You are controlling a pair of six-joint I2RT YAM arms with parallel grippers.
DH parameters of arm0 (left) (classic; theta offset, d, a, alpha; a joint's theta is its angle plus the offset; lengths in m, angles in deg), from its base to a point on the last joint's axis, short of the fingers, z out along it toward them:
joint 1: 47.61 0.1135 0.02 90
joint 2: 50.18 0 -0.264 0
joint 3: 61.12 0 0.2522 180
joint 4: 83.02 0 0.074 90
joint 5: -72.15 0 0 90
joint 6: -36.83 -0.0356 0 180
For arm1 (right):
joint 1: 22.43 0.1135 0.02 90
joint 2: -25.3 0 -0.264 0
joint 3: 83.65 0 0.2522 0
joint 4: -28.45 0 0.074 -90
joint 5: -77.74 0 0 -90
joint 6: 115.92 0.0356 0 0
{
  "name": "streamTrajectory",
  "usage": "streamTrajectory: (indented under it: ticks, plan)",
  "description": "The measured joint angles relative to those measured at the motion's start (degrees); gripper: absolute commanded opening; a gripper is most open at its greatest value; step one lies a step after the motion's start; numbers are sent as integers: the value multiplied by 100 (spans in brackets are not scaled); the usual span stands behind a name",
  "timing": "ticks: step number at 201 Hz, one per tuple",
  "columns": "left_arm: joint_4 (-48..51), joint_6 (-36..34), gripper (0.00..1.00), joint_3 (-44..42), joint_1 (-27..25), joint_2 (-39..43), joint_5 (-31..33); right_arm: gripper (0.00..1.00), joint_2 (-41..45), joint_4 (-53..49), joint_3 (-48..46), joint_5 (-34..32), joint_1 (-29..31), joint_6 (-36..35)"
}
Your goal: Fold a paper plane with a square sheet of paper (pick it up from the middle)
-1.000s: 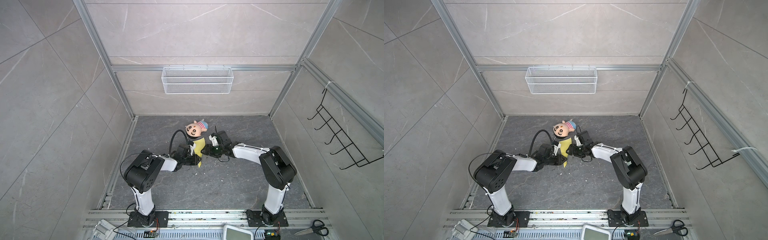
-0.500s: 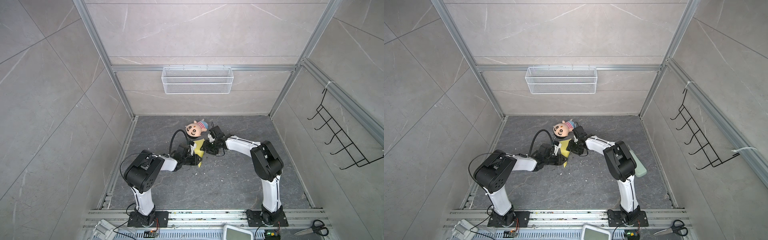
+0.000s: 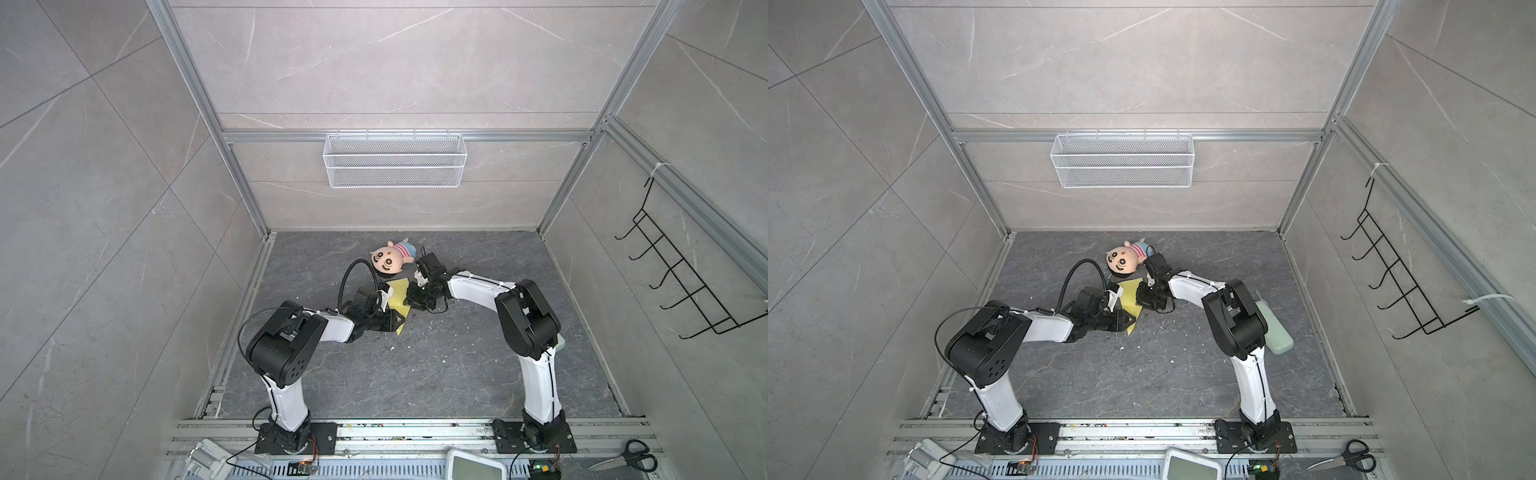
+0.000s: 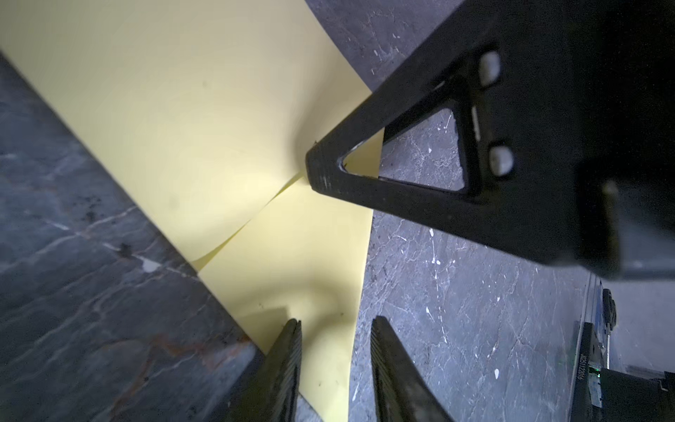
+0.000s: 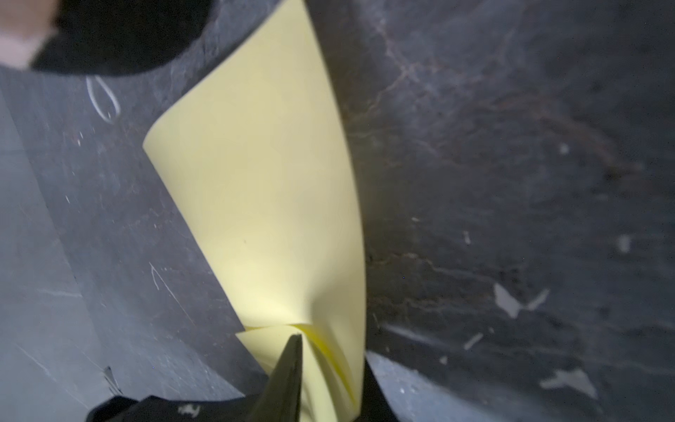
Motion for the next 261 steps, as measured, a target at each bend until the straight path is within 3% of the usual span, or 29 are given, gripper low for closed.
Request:
streamTrajectory:
  ticks: [24,54,84,105,137,180,215,261]
  plan:
    - [17,4,38,-109,63,129,-7,0,7,72,-39,-46,-4,44]
    - [26,4,48,-297,98,568,24,0,251,409,-555,-212,-11,221]
    - [-7,-79,62,-483,26,1150,142,0,1099,782,-1541,-627,-11,649]
    - [-22,-313,71,-525,-195,1423,313,0,1886,992,-2190,-1038,-11,1139]
    - [-26,-872,77,-509,-748,1497,640,0,2660,1204,-2833,-1547,-11,2031]
    - [-278,-1882,77,-247,-1340,1023,927,0,2881,1281,-3298,-1915,-11,3152]
    - [-553,-2590,73,-85,-1467,487,925,0,3025,1281,-3475,-2006,-11,3818]
    - [-841,-3311,59,199,-1467,17,929,0,3136,1276,-3547,-1952,-11,4365]
